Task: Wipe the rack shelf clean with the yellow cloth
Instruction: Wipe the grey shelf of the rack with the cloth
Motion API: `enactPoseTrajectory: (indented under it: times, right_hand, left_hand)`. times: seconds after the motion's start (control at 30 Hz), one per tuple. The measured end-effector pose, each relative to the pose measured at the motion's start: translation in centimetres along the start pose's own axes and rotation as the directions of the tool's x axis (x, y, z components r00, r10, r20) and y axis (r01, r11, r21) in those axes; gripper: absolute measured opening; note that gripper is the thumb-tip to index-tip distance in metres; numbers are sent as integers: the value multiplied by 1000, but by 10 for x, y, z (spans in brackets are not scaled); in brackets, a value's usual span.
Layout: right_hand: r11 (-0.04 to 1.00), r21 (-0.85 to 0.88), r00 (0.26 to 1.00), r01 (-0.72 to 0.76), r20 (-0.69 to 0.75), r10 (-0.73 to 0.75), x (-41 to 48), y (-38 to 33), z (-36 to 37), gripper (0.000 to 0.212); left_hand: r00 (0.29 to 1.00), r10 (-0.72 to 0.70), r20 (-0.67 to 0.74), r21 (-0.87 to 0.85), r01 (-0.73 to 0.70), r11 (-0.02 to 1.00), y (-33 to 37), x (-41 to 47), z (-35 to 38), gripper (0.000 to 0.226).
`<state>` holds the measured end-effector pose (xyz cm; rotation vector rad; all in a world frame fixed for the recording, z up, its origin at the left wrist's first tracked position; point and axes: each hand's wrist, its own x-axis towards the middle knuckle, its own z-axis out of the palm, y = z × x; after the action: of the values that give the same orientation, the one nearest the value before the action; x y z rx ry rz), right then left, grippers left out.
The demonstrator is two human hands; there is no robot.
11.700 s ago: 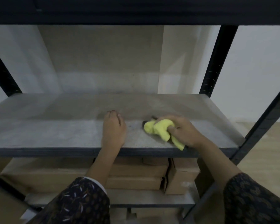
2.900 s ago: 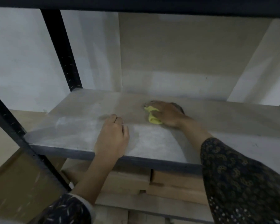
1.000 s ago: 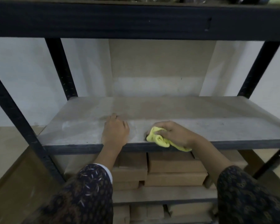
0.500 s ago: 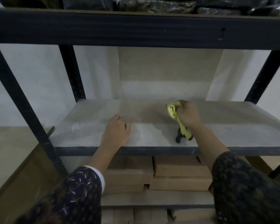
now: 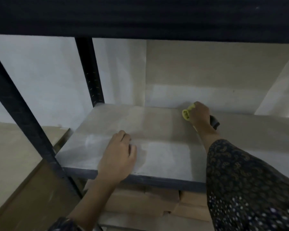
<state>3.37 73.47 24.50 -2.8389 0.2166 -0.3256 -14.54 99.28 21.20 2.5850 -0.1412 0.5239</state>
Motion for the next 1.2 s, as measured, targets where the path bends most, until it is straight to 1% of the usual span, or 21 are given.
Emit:
enactPoseTrajectory:
  times: [0.03,0.1,0.17,0.2,0.23,0.27,0.37,0.43,0.47,0.57,0.67,0.7,0.77,0.83,0.9,1.0,1.1,1.13,1.17,1.2]
  right_hand:
    - [1000,19,1000,12,12,-12,3,-5,0,24]
    - [994,99,999,40,30,-43,4,-15,2,21]
    - [962,258,994,83,40,-97,0,-24,4,14]
    - [928,361,992,94,49,-120,-1,-27,6,12]
    - [889,449,988,96,64,-139,-3,-30,8,13]
    - [864,495,984,99,79,-158,-4,-30,11,15]
    - [850,497,959,176,110,-263,-22,-29,8,20]
    - [792,567,922,225,140,-362,-47,-35,-2,22]
    - [783,581,904,221,179,-388,-60,-39,-4,24]
    - [792,583,869,183,281,-407,-94,-48,-12,28]
    - [792,584,859,179,300,-415,-128,-50,-24,32]
    - [779,604,847,170,314,-428,-137,-48,-25,31]
    - [717,688,805,113,360,-472,-162,-46,-32,24]
    - [701,710,783,68,398,-479,-186,-46,-43,23]
    - [698,715,785,49,405,-469,-208,-43,-50,23]
    - [704,707,796,61,391,-462,-239,-45,-62,23]
    - [741,667,796,80,404,-450,-259,-42,-81,25]
    - [751,656,820,75,388,-420,-264,-41,-90,25]
    - [763,642,871,73,331,-362,-265,-38,-97,24]
    - [771,633,935,69,229,-271,-263,-34,-100,23]
  left_hand:
    - [1000,-2,-4,-3,2,1000,0,0,0,46]
    - [1000,-10,-9,-3,10,1000,2,0,1,42]
    - [1000,-20,-3,3,20,1000,4,-1,0,38]
    - [1000,-19,-3,6,19,1000,4,-3,0,40]
    - [1000,-15,-4,8,15,1000,5,-3,-1,43]
    - [1000,-7,-8,12,7,1000,4,-4,-1,47]
    - [1000,1,-9,26,-1,1000,3,-5,0,53]
    - [1000,3,-7,35,-3,999,3,-4,0,54]
    - [1000,4,-5,39,-3,999,3,-3,1,54]
    - [1000,15,11,58,-16,998,2,-3,-1,54]
    - [1000,5,28,76,-7,997,1,-5,-3,42]
    - [1000,5,26,75,-7,997,1,-6,-4,42]
    - [999,12,33,80,-14,997,3,-8,-5,45]
    - [998,12,58,109,-19,994,4,-9,-7,44]
    - [996,5,84,133,-16,991,6,-9,-9,41]
    - [995,19,103,140,-33,990,7,-11,-12,40]
    - [993,25,113,141,-41,989,8,-11,-15,42]
    - [993,23,117,142,-39,989,9,-11,-15,42]
    - [993,24,119,144,-41,989,9,-11,-15,43]
    - [993,27,116,148,-44,988,9,-11,-15,43]
